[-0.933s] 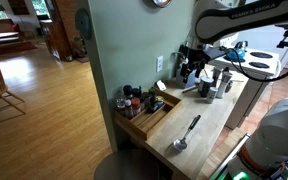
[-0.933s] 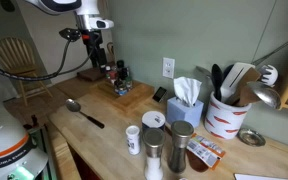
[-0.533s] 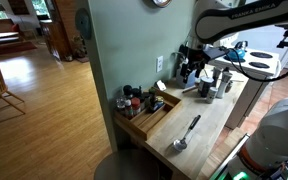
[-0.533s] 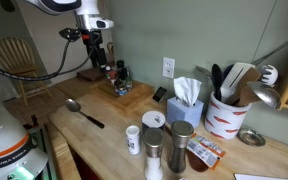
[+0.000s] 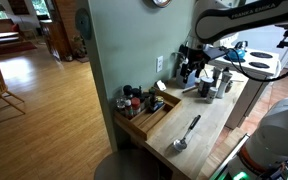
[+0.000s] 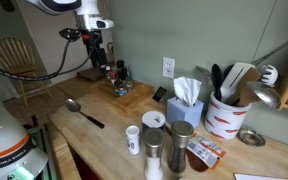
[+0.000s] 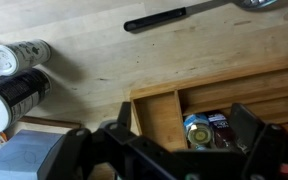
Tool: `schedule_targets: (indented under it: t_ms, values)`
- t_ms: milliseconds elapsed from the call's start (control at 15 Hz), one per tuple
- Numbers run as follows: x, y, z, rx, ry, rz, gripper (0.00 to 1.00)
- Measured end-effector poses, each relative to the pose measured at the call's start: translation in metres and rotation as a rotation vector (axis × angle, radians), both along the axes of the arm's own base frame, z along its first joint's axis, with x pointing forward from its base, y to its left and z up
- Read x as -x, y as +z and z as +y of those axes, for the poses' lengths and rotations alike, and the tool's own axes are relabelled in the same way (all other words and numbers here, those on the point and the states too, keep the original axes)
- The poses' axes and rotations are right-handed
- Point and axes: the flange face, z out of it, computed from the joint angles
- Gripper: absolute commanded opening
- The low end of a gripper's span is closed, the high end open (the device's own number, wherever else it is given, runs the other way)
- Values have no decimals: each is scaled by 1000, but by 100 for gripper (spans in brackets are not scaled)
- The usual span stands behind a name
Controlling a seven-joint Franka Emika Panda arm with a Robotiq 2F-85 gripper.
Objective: Remove the black paper bottle from the box
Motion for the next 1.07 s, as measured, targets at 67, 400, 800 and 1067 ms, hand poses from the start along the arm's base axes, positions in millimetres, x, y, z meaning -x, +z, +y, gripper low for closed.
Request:
schedule_targets:
  t_ms: [67,400,800,1067]
  values:
    - [0,0,0,0,0,0,100]
    - [0,0,0,0,0,0,100]
    - [-7,23,62,-11,231,-63,100]
    - [-6,37,123,-31,444,-133,100]
